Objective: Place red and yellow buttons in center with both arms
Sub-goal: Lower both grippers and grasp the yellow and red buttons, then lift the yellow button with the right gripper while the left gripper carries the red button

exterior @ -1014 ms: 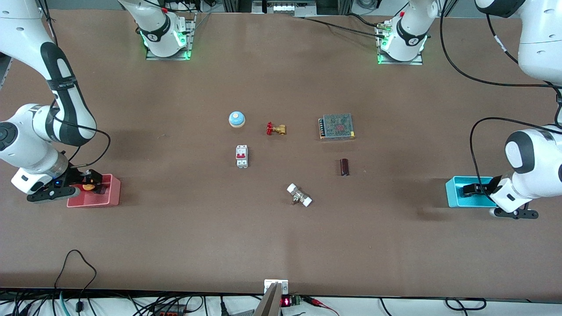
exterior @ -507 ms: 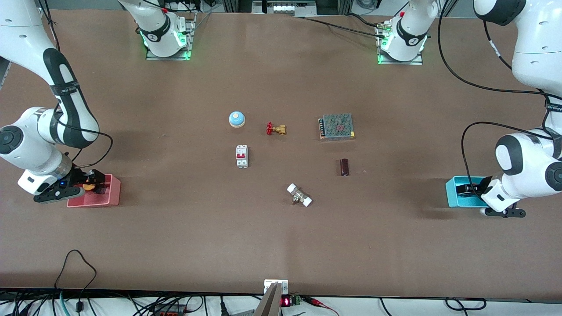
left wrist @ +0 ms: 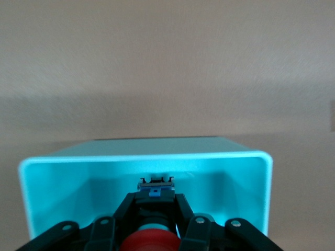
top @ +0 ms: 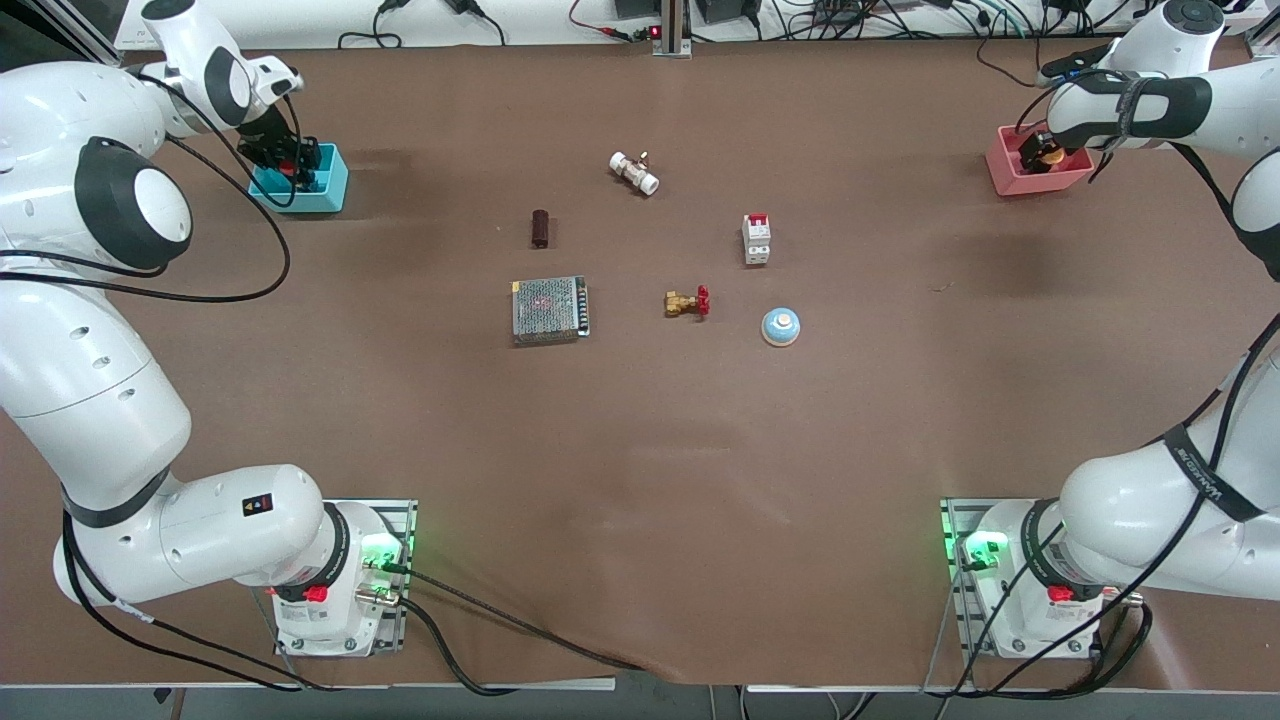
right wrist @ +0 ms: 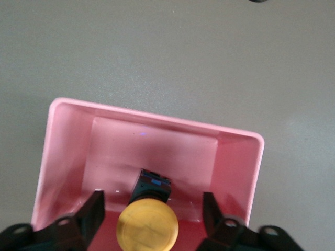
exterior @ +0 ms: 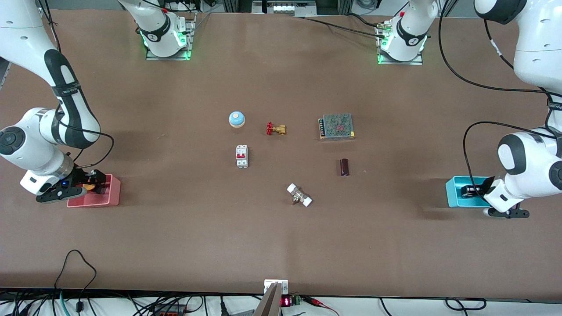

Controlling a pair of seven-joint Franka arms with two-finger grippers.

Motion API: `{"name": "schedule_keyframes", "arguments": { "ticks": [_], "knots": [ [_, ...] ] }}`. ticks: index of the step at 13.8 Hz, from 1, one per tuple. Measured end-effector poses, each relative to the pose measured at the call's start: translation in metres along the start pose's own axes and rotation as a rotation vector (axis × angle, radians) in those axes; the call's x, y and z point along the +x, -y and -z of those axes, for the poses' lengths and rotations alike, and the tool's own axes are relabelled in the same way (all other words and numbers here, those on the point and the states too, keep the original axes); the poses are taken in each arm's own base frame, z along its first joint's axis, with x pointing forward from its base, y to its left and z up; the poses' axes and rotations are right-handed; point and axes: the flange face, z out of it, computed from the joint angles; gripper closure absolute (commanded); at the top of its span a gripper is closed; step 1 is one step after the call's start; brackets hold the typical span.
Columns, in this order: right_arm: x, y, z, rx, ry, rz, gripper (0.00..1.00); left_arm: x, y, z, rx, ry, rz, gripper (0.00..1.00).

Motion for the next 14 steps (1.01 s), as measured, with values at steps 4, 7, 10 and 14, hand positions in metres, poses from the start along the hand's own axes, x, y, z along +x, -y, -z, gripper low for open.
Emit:
{"name": "schedule_keyframes", "arguments": {
  "ticks": [4, 7, 10, 14],
  "knots": [
    [0.000, 0.001, -0.001, 0.002, 0.001, 0.001, 0.50, 0.011, -0.028, 0.087, -0.002, 0.007, -0.044, 0.80],
    [0.000, 0.002, -0.001, 0.002, 0.001, 0.002, 0.59, 0.006, -0.108, 0.125, -0.020, 0.118, -0.156, 0.81],
    [0.000, 0.002, -0.001, 0.003, 0.001, 0.003, 0.61, -0.002, -0.203, 0.100, -0.015, 0.219, -0.241, 0.82],
    [0.000, 0.003, -0.001, 0.003, 0.001, 0.005, 0.65, -0.013, -0.267, 0.025, 0.009, 0.262, -0.195, 0.83]
  ]
}}
